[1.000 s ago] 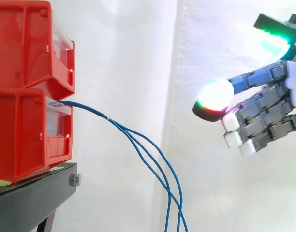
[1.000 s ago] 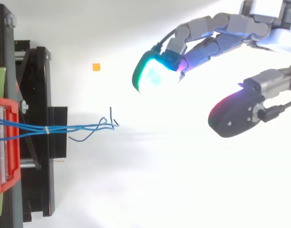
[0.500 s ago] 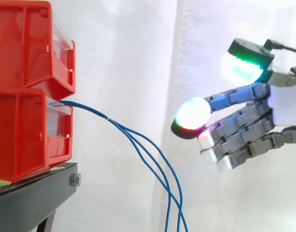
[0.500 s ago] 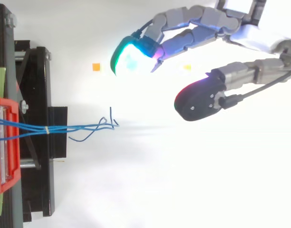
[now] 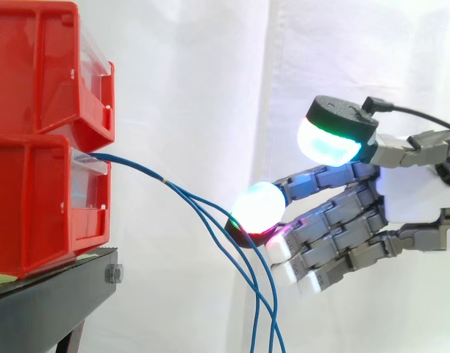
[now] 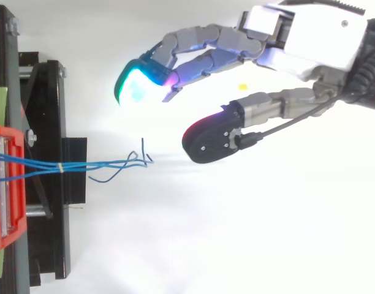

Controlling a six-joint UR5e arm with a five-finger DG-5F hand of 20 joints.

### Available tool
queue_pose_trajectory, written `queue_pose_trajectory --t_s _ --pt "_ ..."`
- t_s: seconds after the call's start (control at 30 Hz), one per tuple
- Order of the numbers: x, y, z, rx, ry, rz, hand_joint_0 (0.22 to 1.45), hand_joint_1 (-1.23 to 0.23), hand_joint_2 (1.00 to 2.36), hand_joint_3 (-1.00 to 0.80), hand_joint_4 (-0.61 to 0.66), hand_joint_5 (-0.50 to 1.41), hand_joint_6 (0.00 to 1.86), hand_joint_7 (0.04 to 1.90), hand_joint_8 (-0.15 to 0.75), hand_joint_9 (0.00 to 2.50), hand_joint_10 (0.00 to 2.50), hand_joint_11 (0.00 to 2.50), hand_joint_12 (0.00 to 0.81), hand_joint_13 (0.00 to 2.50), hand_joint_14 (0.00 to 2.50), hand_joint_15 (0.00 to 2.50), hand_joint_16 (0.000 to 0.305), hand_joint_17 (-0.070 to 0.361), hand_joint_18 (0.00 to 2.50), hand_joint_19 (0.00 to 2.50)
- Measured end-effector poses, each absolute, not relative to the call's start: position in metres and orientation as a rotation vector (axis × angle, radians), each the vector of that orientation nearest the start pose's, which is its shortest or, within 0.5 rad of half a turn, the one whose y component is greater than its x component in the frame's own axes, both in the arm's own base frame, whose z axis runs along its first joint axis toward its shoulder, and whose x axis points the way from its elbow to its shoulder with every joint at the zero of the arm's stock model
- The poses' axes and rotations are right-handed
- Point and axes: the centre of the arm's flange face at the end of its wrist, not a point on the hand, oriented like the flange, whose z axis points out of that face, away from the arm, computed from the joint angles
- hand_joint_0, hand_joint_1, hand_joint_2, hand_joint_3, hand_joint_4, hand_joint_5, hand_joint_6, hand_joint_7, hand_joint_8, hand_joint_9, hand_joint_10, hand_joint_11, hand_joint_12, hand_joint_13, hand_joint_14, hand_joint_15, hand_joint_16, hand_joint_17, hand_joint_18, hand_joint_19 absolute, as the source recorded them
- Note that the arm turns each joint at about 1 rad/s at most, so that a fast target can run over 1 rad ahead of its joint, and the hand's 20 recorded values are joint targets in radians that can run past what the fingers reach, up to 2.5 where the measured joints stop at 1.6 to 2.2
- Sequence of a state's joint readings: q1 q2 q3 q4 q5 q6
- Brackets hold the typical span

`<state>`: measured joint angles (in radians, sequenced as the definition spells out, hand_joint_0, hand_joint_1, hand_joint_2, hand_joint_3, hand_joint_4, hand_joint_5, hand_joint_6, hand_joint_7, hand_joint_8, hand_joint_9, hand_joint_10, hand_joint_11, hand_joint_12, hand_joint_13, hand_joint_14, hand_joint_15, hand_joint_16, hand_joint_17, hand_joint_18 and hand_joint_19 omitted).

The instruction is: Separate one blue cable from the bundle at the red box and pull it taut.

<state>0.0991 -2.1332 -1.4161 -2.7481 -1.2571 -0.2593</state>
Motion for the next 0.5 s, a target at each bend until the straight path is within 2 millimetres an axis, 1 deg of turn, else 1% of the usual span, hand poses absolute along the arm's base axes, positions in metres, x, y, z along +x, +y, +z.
queue_pose_trajectory --t_s 0.13,0.33,0.5 --pt "0.704 -0.093 0.257 1.138 1.198 0.849 0.56 -0.58 1.00 -0.46 0.21 -0.20 0.50 0.86 0.289 0.63 0.02 0.47 0.369 0.62 0.02 0.39 0.047 0.106 0.43 0.53" --pt "0.730 -0.087 0.243 1.142 1.211 0.877 0.56 -0.58 1.00 -0.47 0.21 -0.20 0.50 0.87 0.291 0.63 0.02 0.47 0.369 0.62 0.02 0.39 0.048 0.107 0.43 0.54" --pt "0.741 -0.080 0.241 1.127 1.214 0.904 0.55 -0.57 1.00 -0.47 0.21 -0.20 0.50 0.86 0.291 0.63 0.02 0.47 0.372 0.62 0.02 0.39 0.048 0.108 0.44 0.55"
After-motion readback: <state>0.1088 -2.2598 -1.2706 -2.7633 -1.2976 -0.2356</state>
